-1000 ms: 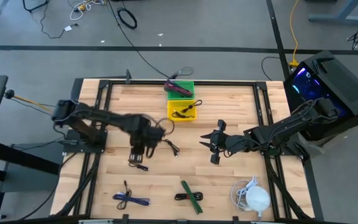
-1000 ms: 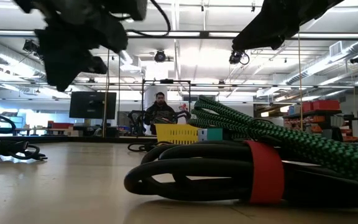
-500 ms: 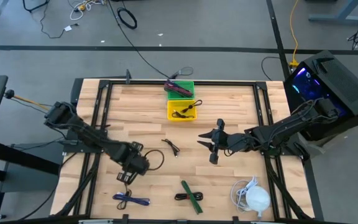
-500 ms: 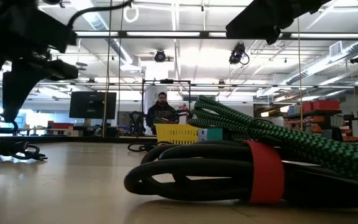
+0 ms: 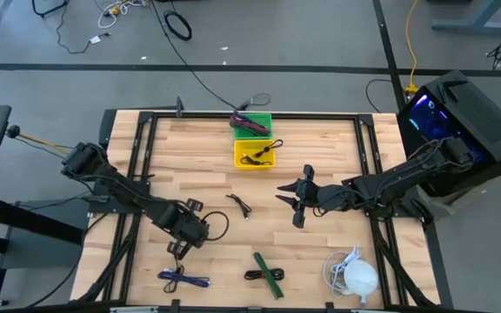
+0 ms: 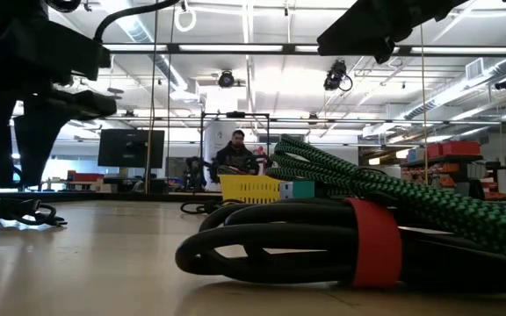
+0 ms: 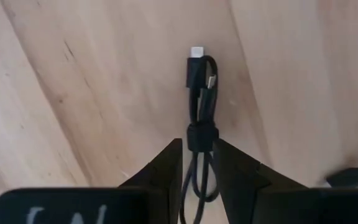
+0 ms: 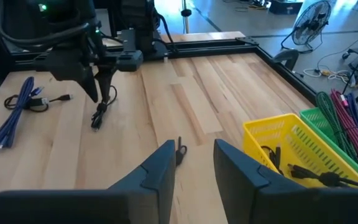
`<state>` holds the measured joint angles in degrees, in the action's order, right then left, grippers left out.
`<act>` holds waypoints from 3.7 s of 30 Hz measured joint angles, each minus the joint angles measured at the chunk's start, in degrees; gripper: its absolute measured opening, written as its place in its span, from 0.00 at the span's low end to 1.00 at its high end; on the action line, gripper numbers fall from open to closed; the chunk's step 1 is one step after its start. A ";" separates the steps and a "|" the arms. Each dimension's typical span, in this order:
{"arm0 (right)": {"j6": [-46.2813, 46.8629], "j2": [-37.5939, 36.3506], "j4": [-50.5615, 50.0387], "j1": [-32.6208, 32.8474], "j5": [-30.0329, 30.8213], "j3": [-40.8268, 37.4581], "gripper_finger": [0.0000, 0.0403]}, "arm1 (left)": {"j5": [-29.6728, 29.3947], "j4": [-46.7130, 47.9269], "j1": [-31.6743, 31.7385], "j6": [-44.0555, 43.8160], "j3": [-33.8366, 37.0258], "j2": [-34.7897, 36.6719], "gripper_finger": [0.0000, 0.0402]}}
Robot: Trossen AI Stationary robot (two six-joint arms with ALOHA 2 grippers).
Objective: Pick & Place USB Port
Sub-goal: Put the middle-left black charger cable into the yellow basket
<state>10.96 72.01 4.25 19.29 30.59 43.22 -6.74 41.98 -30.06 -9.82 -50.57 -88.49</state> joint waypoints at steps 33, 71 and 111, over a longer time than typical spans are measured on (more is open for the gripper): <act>-0.20 0.00 -0.46 0.02 -0.09 0.00 0.28 | 3.22 -7.91 0.00 -1.57 5.14 -2.72 0.23; -0.46 0.00 -1.88 0.02 -1.19 0.00 0.28 | -4.63 -19.64 38.71 30.46 -11.17 -2.54 0.07; -2.47 0.02 -1.37 0.02 -1.53 -0.02 0.28 | 7.45 -39.15 50.14 23.89 -13.33 -10.73 0.30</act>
<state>8.49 72.02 2.88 19.31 29.06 43.20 0.71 2.83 20.08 14.06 -63.90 -99.22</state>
